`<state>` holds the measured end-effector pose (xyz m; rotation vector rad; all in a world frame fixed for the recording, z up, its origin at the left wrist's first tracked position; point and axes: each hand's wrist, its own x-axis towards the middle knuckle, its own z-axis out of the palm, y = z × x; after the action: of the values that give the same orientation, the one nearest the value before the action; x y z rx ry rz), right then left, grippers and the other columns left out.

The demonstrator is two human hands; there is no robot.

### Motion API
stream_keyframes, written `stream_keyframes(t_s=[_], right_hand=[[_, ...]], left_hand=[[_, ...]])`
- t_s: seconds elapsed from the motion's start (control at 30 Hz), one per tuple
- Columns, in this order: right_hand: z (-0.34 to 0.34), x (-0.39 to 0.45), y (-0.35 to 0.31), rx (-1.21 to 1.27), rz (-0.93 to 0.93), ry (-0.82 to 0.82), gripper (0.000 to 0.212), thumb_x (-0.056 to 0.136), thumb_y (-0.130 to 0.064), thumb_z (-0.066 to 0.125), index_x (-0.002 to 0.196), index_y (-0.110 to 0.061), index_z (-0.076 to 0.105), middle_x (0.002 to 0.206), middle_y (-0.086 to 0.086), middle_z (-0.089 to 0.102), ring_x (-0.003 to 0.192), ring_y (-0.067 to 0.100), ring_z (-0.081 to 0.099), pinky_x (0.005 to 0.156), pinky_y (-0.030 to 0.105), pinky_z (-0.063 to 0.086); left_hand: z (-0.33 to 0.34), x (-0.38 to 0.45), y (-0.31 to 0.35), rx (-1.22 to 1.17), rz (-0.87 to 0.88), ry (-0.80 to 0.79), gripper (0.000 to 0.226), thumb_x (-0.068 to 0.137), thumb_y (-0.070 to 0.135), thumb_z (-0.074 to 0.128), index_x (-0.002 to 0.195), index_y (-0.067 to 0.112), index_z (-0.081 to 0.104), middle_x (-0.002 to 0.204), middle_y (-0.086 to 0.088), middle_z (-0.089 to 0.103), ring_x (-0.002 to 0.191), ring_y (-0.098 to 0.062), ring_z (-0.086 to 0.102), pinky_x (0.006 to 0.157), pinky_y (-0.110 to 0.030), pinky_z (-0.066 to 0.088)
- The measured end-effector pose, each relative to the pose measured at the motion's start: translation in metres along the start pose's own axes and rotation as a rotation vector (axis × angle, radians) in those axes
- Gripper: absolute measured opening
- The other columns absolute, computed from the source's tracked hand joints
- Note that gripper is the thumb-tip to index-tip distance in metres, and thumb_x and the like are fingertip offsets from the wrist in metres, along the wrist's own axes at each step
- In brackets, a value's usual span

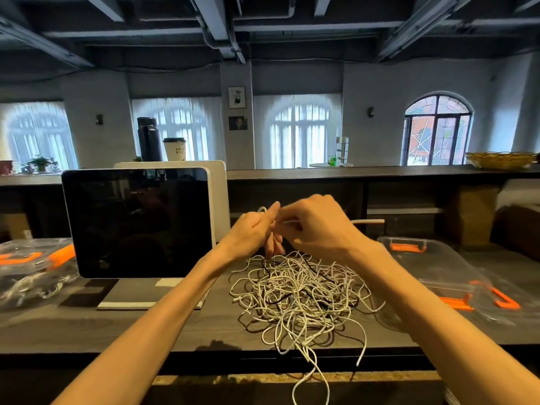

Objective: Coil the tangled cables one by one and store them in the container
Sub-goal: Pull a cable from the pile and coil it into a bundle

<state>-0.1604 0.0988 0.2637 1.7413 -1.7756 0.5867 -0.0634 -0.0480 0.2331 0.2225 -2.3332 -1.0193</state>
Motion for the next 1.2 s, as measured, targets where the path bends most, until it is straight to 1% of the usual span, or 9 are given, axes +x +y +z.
stream_keyframes(t_s=[0.13,0.33,0.47,0.57,0.77,0.93,1.03,1.1,1.2], right_hand=[[-0.013,0.003,0.019,0.366,0.091,0.062,0.029,0.086,-0.051,0.077,0.098,-0.027,0.069,0.073,-0.008,0.067,0.067,0.006,0.064,0.066,0.026,0.053],[0.003,-0.012,0.018,0.663,0.271,-0.193,0.049,0.102,-0.063,0.041,0.116,-0.027,0.071,0.107,-0.002,0.074,0.104,0.014,0.068,0.101,0.043,0.054],[0.003,-0.013,0.009,0.656,0.190,-0.188,0.037,0.104,-0.055,0.041,0.095,-0.030,0.068,0.088,-0.009,0.070,0.084,0.010,0.065,0.082,0.035,0.051],[0.009,-0.010,0.011,0.670,0.155,-0.118,0.038,0.106,-0.046,0.045,0.102,-0.022,0.074,0.090,-0.007,0.073,0.085,0.011,0.067,0.080,0.027,0.052],[0.020,-0.008,0.024,0.425,0.054,0.063,0.038,0.106,-0.039,0.051,0.092,-0.013,0.075,0.069,-0.013,0.064,0.060,0.007,0.059,0.058,0.016,0.042],[0.020,-0.007,0.031,0.213,-0.040,0.092,0.046,0.105,-0.047,0.042,0.096,-0.014,0.073,0.073,-0.006,0.066,0.058,0.012,0.058,0.057,0.030,0.049],[0.019,-0.011,0.032,0.219,-0.042,0.117,0.051,0.104,-0.052,0.040,0.090,-0.014,0.071,0.071,-0.006,0.065,0.058,0.009,0.058,0.057,0.027,0.051],[0.018,-0.012,0.033,0.270,-0.006,0.140,0.054,0.103,-0.054,0.040,0.087,-0.014,0.071,0.068,-0.005,0.064,0.056,0.011,0.058,0.056,0.030,0.050],[0.016,-0.012,0.029,0.294,0.010,0.144,0.056,0.101,-0.057,0.036,0.094,-0.016,0.074,0.069,-0.006,0.067,0.058,0.012,0.059,0.056,0.030,0.049]], left_hand=[[0.003,-0.011,0.014,-0.380,-0.137,-0.335,0.101,0.095,0.073,0.004,0.076,-0.013,0.055,0.047,-0.012,0.039,0.035,-0.014,0.040,0.044,-0.022,0.043],[0.000,-0.014,0.023,-0.603,-0.142,-0.469,0.088,0.094,0.076,0.018,0.052,0.006,0.050,0.039,-0.005,0.033,0.034,-0.013,0.041,0.051,-0.017,0.043],[-0.001,-0.017,0.025,-0.809,-0.244,-0.494,0.086,0.098,0.070,0.023,0.043,0.009,0.049,0.035,-0.002,0.036,0.030,-0.010,0.042,0.042,-0.012,0.039],[-0.001,-0.016,0.025,-0.901,-0.252,-0.529,0.084,0.102,0.062,0.024,0.045,0.009,0.055,0.034,-0.002,0.039,0.033,-0.010,0.049,0.042,-0.013,0.043],[0.014,-0.012,0.032,-0.761,-0.274,-0.200,0.067,0.097,0.056,0.051,0.054,0.006,0.057,0.045,-0.006,0.053,0.040,-0.014,0.056,0.051,-0.020,0.050],[0.026,-0.008,0.035,-0.551,-0.243,0.140,0.063,0.101,0.051,0.050,0.055,0.009,0.064,0.051,-0.010,0.057,0.041,-0.015,0.054,0.046,-0.023,0.050],[0.022,-0.005,0.026,-0.325,-0.191,0.302,0.059,0.100,0.047,0.052,0.072,-0.002,0.068,0.066,-0.010,0.068,0.062,-0.015,0.063,0.064,-0.027,0.051],[0.014,-0.006,0.025,-0.385,-0.207,0.120,0.061,0.097,0.053,0.053,0.099,-0.005,0.071,0.096,-0.016,0.075,0.087,-0.020,0.070,0.077,-0.032,0.053],[-0.005,-0.014,0.027,-0.634,-0.202,-0.419,0.041,0.091,0.041,0.062,0.123,0.017,0.068,0.124,-0.012,0.070,0.116,-0.034,0.067,0.090,-0.042,0.057]])
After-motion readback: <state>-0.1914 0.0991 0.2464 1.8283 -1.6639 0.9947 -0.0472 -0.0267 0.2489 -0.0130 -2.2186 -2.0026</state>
